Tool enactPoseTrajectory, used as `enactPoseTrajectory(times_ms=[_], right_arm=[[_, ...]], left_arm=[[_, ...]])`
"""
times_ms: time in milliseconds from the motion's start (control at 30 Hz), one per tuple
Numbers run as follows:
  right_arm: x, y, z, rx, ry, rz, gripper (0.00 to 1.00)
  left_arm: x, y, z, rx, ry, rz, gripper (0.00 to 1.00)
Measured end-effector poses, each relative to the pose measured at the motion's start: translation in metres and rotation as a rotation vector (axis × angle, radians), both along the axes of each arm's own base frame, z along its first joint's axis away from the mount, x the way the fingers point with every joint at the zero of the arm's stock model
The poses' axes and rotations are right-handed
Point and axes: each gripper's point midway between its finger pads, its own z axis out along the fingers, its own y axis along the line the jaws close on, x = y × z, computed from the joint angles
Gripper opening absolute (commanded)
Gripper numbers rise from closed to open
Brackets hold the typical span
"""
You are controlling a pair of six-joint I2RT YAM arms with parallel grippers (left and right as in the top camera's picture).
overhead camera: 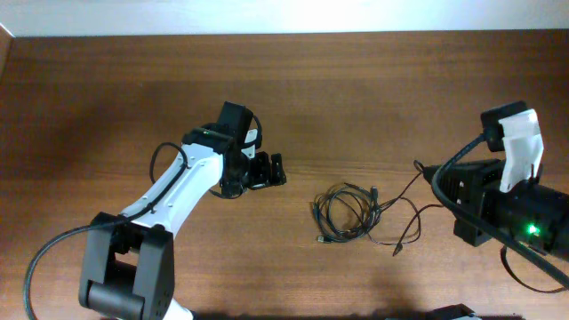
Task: Untangle cables
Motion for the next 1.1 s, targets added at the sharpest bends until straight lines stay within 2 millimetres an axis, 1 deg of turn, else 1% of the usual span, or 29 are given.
enactPoseTrajectory(times_ms=[267,400,1100], right_arm=[[0.0015,-0.0021,-0.0026,-0.012,0.009,-0.012,0.04],[-0.0012,-0.0027,-0.0059,-0.015,0.027,-0.012,0.04],[-0.0011,-0.0027,-0.0057,-0.016,0.026,-0.012,0.04]], left_arm=[[0.0,0.0001,0.0,0.0,0.0,0.0,0.99],[-0.0001,0.0001,0.0,0.0,0.0,0.0,0.99],[0.0,0.0001,0.0,0.0,0.0,0.0,0.99]])
